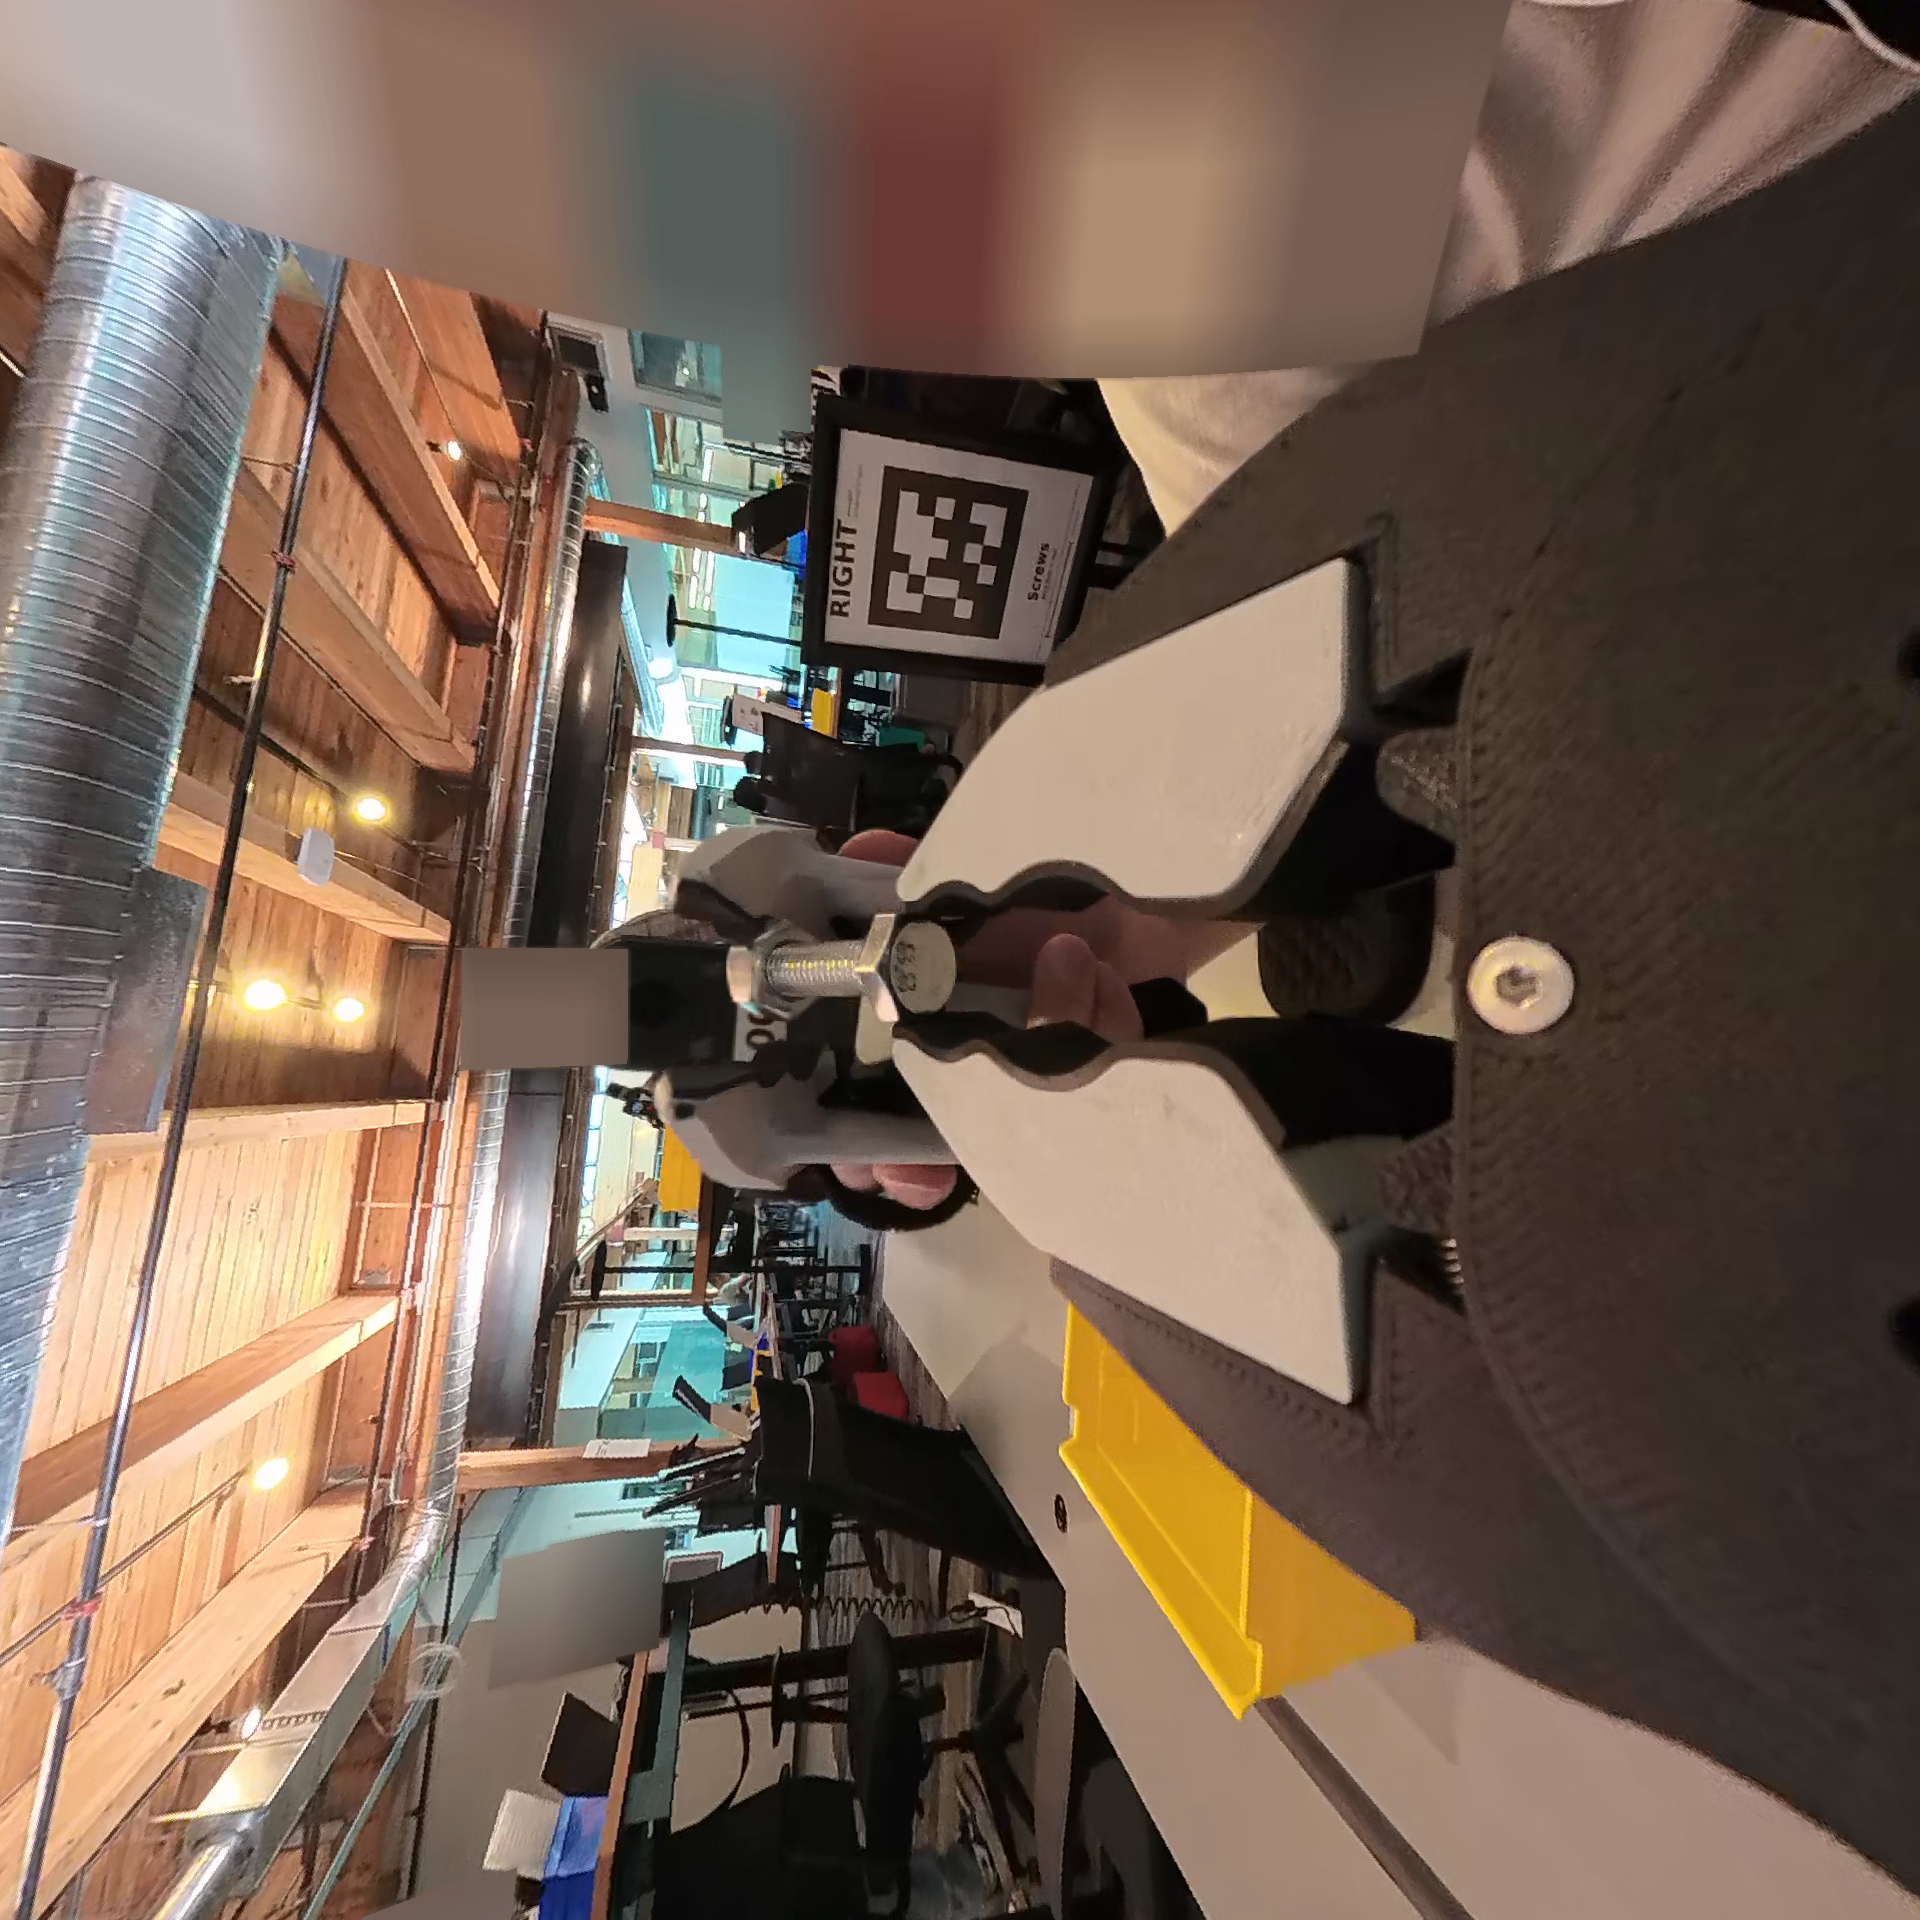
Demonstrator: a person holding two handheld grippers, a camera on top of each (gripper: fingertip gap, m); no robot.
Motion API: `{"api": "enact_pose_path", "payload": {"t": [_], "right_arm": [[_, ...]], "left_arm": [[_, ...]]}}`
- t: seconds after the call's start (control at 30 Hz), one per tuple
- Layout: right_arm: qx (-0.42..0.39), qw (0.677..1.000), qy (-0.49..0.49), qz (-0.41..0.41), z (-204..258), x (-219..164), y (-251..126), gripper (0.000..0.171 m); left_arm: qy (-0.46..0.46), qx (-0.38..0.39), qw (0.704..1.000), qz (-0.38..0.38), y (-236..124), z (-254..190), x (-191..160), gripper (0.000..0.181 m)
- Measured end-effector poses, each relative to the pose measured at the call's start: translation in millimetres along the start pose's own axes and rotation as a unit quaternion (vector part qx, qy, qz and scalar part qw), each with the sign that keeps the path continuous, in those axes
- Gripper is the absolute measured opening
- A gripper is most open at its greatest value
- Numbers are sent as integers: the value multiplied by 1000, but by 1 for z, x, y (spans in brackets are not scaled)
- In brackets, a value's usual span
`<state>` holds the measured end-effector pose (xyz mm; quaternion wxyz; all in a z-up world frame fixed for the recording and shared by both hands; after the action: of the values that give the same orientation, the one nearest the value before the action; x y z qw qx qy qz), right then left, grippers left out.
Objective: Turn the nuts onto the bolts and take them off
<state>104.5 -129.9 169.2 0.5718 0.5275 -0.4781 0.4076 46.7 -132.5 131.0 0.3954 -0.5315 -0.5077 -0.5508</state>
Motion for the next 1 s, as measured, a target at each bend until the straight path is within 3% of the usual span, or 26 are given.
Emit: {"api": "enact_pose_path", "payload": {"t": [0.27,0.47,0.53,1.0], "right_arm": [[13,999,-7,-44,4,5,-3,37],[9,1000,-21,-17,0,-3,-1,33],[26,999,-13,-20,1,-3,-1,20],[39,995,-34,91,9,-9,1,19]], "left_arm": [[-46,-30,997,-55,-7,-1,8,17],[-56,-36,995,-72,-12,1,11,17],[-46,-38,996,-61,-11,-1,10,17],[21,3,997,74,-3,-6,-5,19]]}}
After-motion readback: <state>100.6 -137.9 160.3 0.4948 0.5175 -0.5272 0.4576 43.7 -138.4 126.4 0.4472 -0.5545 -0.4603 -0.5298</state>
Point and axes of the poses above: each gripper's, where its closed fingertips meet, y out along the fingers, x out of its top, z = x × y across the jaws, the point moved 4 cm from there along -y, back along the fingers, and after that the axes turned 11 degrees about z, right-handed, at the moved point
